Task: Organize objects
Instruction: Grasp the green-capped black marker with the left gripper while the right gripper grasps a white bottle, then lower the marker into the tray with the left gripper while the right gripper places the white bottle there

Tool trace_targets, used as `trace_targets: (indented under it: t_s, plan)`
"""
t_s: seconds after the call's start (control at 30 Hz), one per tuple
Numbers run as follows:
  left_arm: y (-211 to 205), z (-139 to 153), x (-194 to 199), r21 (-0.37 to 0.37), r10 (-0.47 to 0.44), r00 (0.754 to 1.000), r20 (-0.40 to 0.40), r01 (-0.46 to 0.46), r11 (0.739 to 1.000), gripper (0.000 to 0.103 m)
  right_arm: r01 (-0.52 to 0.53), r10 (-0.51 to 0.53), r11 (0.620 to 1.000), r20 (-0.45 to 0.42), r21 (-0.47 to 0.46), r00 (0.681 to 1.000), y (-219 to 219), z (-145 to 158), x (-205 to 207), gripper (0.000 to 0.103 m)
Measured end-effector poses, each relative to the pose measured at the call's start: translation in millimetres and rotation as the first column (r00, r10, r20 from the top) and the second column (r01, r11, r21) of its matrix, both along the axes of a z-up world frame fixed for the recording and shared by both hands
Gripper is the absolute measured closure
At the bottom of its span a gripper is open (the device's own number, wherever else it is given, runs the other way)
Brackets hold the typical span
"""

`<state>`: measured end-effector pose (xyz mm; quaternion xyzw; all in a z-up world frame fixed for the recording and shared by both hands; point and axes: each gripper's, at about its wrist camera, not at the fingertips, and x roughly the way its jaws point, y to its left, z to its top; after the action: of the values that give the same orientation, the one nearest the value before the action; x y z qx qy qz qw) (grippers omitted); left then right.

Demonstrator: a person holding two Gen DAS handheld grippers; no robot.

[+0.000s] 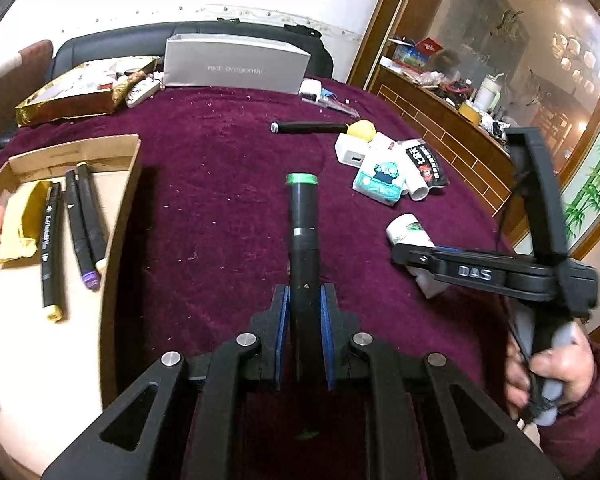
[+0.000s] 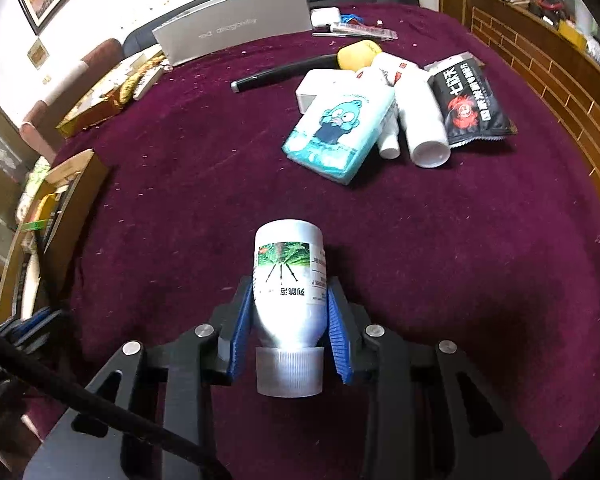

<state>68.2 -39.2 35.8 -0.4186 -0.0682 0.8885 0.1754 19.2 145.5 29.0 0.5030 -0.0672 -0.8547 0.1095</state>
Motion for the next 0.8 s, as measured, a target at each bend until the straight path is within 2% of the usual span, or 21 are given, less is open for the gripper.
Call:
trace_targets:
  t_s: [0.2,0.33,0.43,0.6,0.7,0.8]
  plan:
    - [-13,11,11,0.051,0.005,1.000,-0.027,-0.004,0.999,0.091,-0.031,0.031,0.992,-0.001,-0.125,1.000,-3,17,11,0.071]
    - [-42,31,27,0.107,0.046,0.996,-0.073,-0.038,0.994,0.091,-0.072,0.070,0.979,-0.017,-0.191,0.997,-17,31,13,0.071]
    - [-75,49,40,0.154,0.100,0.990,-0.101,-0.083,0.985,0.091,-0.129,0.126,0.969,-0.029,-0.212,0.992,-42,44,15,0.071]
    - [-134,66,53,0.212,0.196,0.975,-0.101,-0.172,0.962,0.091,-0.229,0.231,0.935,-0.023,-0.270,0.973,-91,53,11,0.071]
    - [-162,64,58,0.210,0.265,0.960,-0.091,-0.242,0.947,0.091,-0.290,0.302,0.909,-0.007,-0.301,0.953,-128,52,10,0.070]
    - [-181,49,51,0.196,0.316,0.948,-0.033,-0.304,0.932,0.091,-0.345,0.364,0.890,0.010,-0.298,0.931,-167,48,12,0.070]
